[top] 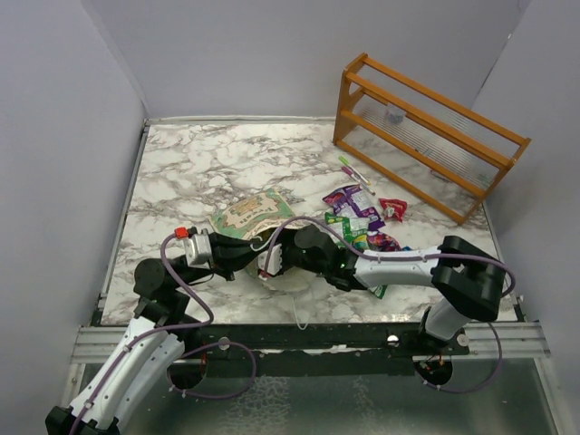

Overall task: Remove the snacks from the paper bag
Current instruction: Take out the snack from the paper bag, then place the snack at the center of the board, then adjust the paper bag at the center of the board.

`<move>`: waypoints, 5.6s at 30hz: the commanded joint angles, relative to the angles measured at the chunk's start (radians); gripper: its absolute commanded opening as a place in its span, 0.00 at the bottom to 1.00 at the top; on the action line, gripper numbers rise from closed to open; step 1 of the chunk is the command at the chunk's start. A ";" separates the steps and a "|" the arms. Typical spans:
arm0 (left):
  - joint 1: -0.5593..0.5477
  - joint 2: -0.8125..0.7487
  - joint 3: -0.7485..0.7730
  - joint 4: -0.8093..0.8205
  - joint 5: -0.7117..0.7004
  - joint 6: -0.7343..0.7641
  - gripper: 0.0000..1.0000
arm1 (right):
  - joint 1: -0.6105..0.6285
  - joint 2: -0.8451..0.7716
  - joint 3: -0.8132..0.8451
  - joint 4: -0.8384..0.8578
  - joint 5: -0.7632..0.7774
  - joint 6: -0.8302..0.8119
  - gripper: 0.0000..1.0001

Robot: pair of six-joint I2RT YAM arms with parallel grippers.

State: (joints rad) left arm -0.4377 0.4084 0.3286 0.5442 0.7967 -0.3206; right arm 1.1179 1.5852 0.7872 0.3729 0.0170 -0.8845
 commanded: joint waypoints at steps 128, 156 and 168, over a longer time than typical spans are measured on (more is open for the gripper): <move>0.031 0.138 0.271 -0.351 -0.531 0.043 0.00 | -0.105 -0.595 -0.231 -0.291 1.034 1.127 0.02; 0.031 0.083 0.405 -0.681 -0.910 -0.204 0.00 | -0.268 -0.429 -0.176 -0.511 0.658 1.321 0.14; 0.031 0.088 0.455 -0.766 -1.054 -0.109 0.17 | -0.269 -0.438 -0.160 -0.542 0.654 1.349 0.28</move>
State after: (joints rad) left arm -0.4114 0.4847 0.7444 -0.1844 -0.1795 -0.4747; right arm 0.8509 1.1687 0.6136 -0.1368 0.6849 0.4446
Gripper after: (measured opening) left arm 0.071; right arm 0.243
